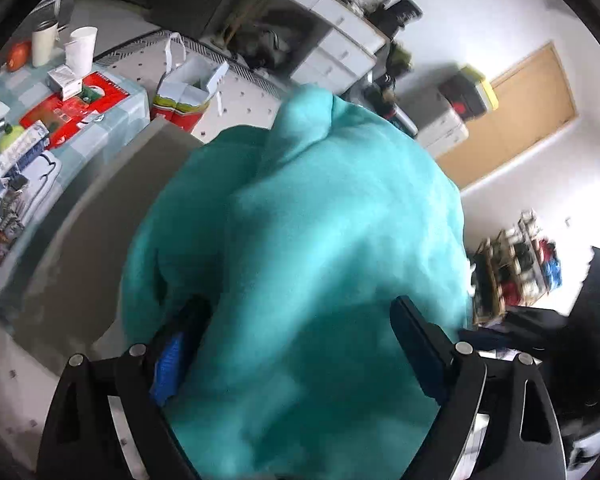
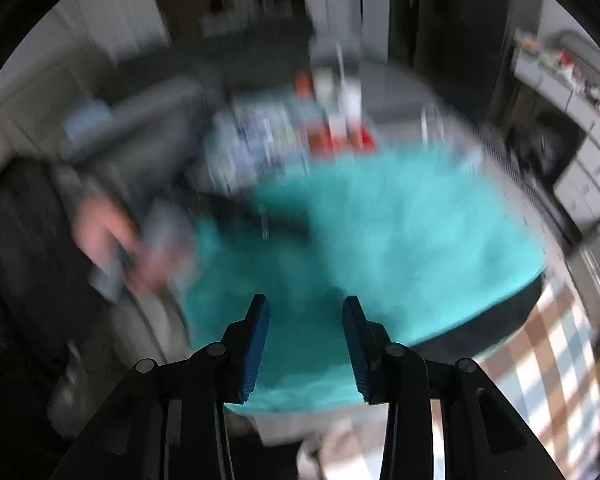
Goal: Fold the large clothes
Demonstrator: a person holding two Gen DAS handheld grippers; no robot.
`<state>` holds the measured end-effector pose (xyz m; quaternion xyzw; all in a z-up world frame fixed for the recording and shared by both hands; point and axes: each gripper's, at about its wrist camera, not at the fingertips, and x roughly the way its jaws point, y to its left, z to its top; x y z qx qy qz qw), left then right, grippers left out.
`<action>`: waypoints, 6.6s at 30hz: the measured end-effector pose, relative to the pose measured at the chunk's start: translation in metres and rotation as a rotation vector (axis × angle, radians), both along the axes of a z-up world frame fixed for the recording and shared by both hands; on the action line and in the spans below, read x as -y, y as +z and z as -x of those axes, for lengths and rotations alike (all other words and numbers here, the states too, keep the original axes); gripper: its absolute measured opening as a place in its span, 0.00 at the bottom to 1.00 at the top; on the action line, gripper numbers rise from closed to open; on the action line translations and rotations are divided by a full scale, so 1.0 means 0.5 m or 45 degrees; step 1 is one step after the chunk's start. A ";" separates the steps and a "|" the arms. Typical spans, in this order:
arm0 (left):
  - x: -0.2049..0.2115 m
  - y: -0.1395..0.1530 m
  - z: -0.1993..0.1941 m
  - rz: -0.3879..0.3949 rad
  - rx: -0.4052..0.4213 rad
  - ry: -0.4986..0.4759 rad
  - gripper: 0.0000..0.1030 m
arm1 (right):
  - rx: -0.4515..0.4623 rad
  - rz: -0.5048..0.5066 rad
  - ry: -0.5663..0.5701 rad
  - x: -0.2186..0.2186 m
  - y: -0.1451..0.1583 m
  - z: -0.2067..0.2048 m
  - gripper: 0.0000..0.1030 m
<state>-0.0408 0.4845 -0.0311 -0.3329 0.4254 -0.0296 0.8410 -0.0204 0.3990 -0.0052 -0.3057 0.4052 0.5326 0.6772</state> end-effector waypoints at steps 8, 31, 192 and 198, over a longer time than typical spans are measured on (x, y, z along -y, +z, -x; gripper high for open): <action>0.043 0.076 0.028 -0.080 0.113 -0.015 0.85 | -0.134 -0.080 -0.116 -0.012 -0.011 -0.028 0.37; 0.034 -0.045 0.038 0.157 0.265 -0.067 0.86 | -0.017 -0.272 -0.388 -0.039 0.126 -0.210 0.39; 0.571 0.078 0.348 -1.002 0.577 0.503 0.99 | 0.646 -1.174 -0.794 0.637 -0.024 0.407 1.00; 0.572 0.078 0.351 -1.006 0.575 0.504 0.99 | 0.650 -1.172 -0.787 0.630 -0.024 0.409 1.00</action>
